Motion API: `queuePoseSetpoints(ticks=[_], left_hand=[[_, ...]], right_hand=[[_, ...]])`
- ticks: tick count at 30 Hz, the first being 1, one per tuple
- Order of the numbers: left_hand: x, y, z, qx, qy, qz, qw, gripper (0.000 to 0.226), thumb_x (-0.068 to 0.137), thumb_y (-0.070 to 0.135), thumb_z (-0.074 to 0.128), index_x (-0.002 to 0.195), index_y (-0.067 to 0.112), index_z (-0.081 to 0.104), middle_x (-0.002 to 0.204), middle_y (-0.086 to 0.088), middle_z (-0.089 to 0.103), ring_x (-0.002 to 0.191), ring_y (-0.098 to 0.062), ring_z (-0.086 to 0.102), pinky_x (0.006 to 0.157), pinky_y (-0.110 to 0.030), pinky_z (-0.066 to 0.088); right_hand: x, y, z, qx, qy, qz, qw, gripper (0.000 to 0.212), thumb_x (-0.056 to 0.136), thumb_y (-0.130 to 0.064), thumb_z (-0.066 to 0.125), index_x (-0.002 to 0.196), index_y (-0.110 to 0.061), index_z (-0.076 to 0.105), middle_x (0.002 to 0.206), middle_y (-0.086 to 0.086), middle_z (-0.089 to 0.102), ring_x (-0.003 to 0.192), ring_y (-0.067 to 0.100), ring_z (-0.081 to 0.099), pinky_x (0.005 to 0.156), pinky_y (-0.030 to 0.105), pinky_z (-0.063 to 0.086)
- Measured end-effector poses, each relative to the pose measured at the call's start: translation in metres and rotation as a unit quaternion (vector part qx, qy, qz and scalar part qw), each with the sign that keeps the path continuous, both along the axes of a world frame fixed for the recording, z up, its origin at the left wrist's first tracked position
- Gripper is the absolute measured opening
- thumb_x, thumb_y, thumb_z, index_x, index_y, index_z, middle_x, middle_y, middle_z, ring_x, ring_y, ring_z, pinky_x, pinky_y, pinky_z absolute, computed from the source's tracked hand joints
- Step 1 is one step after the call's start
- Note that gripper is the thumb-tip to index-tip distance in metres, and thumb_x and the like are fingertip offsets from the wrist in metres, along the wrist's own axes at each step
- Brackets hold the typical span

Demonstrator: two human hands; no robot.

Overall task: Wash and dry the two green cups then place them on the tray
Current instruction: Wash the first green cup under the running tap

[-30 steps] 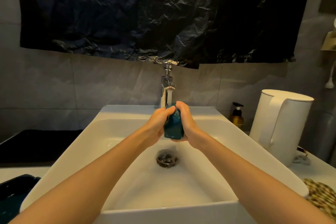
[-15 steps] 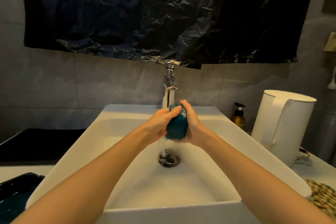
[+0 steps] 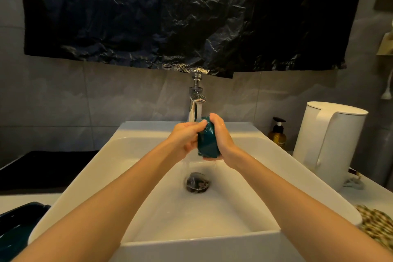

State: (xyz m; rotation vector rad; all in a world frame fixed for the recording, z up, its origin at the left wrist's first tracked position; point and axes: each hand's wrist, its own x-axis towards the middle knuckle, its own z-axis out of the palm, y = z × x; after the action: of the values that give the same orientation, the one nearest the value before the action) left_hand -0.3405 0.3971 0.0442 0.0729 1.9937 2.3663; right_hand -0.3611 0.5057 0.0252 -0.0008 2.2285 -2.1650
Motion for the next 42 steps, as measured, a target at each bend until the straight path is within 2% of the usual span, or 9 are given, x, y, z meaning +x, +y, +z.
queuePoseSetpoints(ticks=[5,8,14,18,21,23,26,31,42], left_hand=[[-0.001,-0.001,0.003,-0.044,0.018,0.013,0.999,0.032,0.093,0.027,0.056,0.117,0.006,0.059,0.113,-0.011,0.064,0.098,-0.022,0.062,0.072,-0.026,0.054],[-0.002,-0.002,0.002,-0.099,0.001,0.027,0.995,0.036,0.093,0.036,0.053,0.117,0.010,0.057,0.118,-0.010,0.062,0.103,-0.025,0.061,0.078,-0.030,0.054],[-0.002,-0.011,0.004,0.025,-0.081,0.012,0.996,0.033,0.095,0.038,0.049,0.113,0.011,0.058,0.108,-0.010,0.065,0.102,-0.026,0.062,0.087,-0.038,0.053],[0.000,-0.009,0.006,0.041,-0.043,-0.012,0.998,0.032,0.093,0.021,0.056,0.119,0.003,0.058,0.114,-0.014,0.064,0.101,-0.023,0.061,0.080,-0.029,0.052],[0.001,-0.007,0.002,0.029,-0.045,-0.033,0.998,0.030,0.095,0.020,0.052,0.119,0.002,0.055,0.116,-0.014,0.061,0.103,-0.025,0.059,0.080,-0.031,0.051],[0.000,-0.010,0.000,0.031,-0.056,-0.024,0.998,0.032,0.095,0.026,0.051,0.118,0.005,0.058,0.115,-0.013,0.064,0.102,-0.025,0.061,0.078,-0.033,0.052],[-0.003,-0.015,0.001,0.041,-0.068,-0.005,0.997,0.030,0.093,0.033,0.054,0.110,0.010,0.064,0.103,-0.009,0.069,0.093,-0.023,0.066,0.074,-0.032,0.054],[0.004,-0.021,0.007,-0.047,-0.093,-0.039,0.994,0.026,0.089,0.038,0.058,0.100,0.015,0.066,0.101,-0.007,0.069,0.097,-0.027,0.065,0.079,-0.035,0.053],[0.001,-0.012,0.005,0.102,-0.092,-0.056,0.989,0.033,0.096,0.038,0.046,0.110,0.011,0.058,0.104,-0.012,0.065,0.096,-0.026,0.062,0.077,-0.037,0.054]], right_hand=[[-0.001,-0.009,0.001,-0.007,0.007,-0.004,1.000,0.062,0.080,-0.074,0.033,0.127,-0.036,0.047,0.122,0.009,0.056,0.103,0.029,0.060,0.059,0.036,0.058],[0.001,-0.009,0.000,-0.012,-0.009,-0.005,1.000,0.053,0.088,-0.069,0.032,0.124,-0.034,0.049,0.120,0.009,0.057,0.103,0.027,0.060,0.066,0.037,0.058],[0.001,-0.010,-0.010,0.059,0.156,0.002,0.986,0.042,0.100,-0.048,0.033,0.141,-0.036,0.033,0.132,0.006,0.047,0.111,0.022,0.053,0.071,0.025,0.051],[-0.001,-0.009,-0.006,0.018,0.070,-0.002,0.997,0.055,0.086,-0.068,0.034,0.132,-0.037,0.043,0.128,0.006,0.052,0.110,0.024,0.056,0.087,0.042,0.054],[0.000,-0.005,-0.007,0.018,0.008,0.005,1.000,0.060,0.084,-0.074,0.030,0.129,-0.038,0.045,0.124,0.006,0.055,0.106,0.027,0.059,0.073,0.042,0.058],[0.002,-0.006,-0.007,0.024,0.041,0.003,0.999,0.046,0.093,-0.063,0.029,0.130,-0.039,0.041,0.125,0.003,0.052,0.104,0.024,0.057,0.064,0.038,0.058],[0.002,-0.009,-0.005,0.026,0.099,0.002,0.995,0.037,0.098,-0.052,0.030,0.133,-0.042,0.036,0.130,0.003,0.046,0.111,0.023,0.053,0.087,0.048,0.054],[0.004,-0.004,-0.003,0.040,0.106,0.007,0.994,0.037,0.099,-0.049,0.029,0.135,-0.041,0.036,0.133,0.003,0.046,0.114,0.021,0.050,0.094,0.040,0.050],[0.005,-0.002,-0.010,0.136,0.264,0.010,0.955,0.048,0.087,-0.056,0.042,0.134,-0.045,0.035,0.137,0.003,0.040,0.118,0.019,0.048,0.096,0.038,0.051]])
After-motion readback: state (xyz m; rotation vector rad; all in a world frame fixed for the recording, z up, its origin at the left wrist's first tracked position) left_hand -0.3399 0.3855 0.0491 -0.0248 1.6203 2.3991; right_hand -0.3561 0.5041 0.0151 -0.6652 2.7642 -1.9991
